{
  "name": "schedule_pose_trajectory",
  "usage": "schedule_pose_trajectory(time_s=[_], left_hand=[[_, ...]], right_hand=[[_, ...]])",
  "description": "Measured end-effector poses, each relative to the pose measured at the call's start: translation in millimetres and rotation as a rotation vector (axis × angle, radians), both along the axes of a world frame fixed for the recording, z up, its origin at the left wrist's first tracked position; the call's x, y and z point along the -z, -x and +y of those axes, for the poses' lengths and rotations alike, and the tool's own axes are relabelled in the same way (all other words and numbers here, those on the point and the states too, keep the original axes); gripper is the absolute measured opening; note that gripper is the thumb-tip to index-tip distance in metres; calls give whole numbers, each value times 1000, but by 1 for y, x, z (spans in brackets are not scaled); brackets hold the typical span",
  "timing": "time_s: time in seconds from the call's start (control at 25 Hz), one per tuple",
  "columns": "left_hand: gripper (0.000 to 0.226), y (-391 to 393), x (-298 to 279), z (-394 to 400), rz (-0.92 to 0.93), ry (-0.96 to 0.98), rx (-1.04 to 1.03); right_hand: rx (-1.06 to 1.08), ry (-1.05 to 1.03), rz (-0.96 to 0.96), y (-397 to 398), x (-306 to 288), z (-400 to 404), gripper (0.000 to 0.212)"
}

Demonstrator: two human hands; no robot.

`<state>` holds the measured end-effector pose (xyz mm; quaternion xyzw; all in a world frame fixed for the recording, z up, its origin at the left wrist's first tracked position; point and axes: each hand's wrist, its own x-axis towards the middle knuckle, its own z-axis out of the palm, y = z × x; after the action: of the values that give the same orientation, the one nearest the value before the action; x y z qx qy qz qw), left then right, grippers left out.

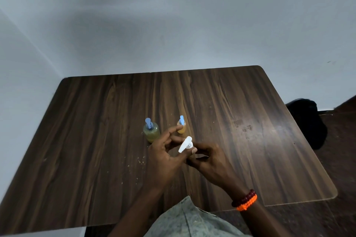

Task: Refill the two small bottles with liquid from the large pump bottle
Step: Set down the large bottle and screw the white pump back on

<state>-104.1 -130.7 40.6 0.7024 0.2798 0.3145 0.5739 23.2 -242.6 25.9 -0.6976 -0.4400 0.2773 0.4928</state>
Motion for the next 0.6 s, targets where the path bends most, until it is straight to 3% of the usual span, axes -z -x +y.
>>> schedule_pose_trajectory(time_s=[0.24, 0.36, 0.48, 0.6], left_hand=[[62, 4, -1, 11, 51, 47, 238], [60, -2, -2, 2, 24, 1, 93], [43, -6, -4, -13, 80, -54, -123], [28, -8, -2, -18, 75, -108, -176]], right_hand=[[3, -14, 6, -1, -2, -4, 26], [34, -40, 9, -1, -6, -2, 30], [32, -46, -12, 1, -12, 0, 43], [28, -34, -16, 2, -12, 1, 46]])
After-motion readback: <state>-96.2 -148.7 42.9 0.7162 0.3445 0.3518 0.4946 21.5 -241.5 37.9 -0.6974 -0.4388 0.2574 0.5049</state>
